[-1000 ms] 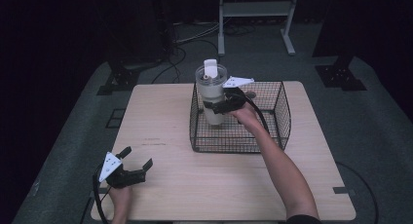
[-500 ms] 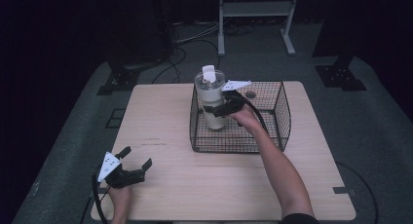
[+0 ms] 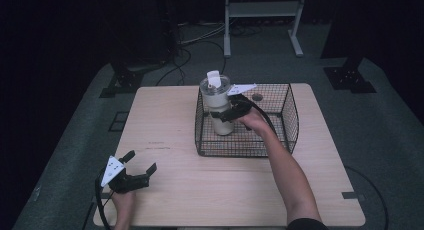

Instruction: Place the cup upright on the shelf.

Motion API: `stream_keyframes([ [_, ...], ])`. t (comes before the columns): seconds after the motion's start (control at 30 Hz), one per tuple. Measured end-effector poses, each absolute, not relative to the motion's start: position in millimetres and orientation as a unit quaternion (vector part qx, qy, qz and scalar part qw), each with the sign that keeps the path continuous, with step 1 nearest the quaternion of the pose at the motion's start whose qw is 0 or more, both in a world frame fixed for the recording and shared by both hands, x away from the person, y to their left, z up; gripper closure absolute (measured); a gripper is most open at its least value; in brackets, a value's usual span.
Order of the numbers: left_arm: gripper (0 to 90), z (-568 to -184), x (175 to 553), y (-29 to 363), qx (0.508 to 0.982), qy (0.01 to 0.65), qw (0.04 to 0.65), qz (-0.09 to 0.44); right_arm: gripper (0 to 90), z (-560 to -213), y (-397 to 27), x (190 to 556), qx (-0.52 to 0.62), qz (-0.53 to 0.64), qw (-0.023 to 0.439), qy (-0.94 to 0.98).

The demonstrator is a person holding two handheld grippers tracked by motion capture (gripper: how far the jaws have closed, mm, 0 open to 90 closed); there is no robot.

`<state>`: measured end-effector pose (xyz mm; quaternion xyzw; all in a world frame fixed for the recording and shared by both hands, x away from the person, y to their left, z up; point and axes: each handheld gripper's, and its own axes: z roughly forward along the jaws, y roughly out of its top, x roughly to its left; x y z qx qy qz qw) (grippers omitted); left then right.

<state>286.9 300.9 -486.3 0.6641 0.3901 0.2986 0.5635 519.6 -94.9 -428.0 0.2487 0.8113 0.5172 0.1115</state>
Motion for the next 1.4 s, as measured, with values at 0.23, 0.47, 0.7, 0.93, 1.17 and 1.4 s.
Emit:
stream_keyframes([
  [0.23,0.0,-486,287,300,0.665,0.390,0.563,0.299,9.3,-431,-102,519,0.239,0.522,0.116,0.810],
  [0.47,0.0,-486,287,300,0.665,0.390,0.563,0.298,8.9,-433,-103,517,0.214,0.526,0.137,0.811],
  [0.7,0.0,-486,287,300,0.667,0.388,0.562,0.298,9.0,-435,-110,514,0.223,0.529,0.131,0.808],
  [0.93,0.0,-486,287,299,0.668,0.388,0.560,0.298,9.0,-436,-117,511,0.219,0.527,0.133,0.810],
  [1.17,0.0,-487,287,299,0.668,0.389,0.560,0.299,9.2,-436,-119,508,0.222,0.527,0.136,0.809],
  [1.4,0.0,-487,287,299,0.668,0.388,0.560,0.299,9.3,-437,-120,506,0.217,0.526,0.139,0.810],
])
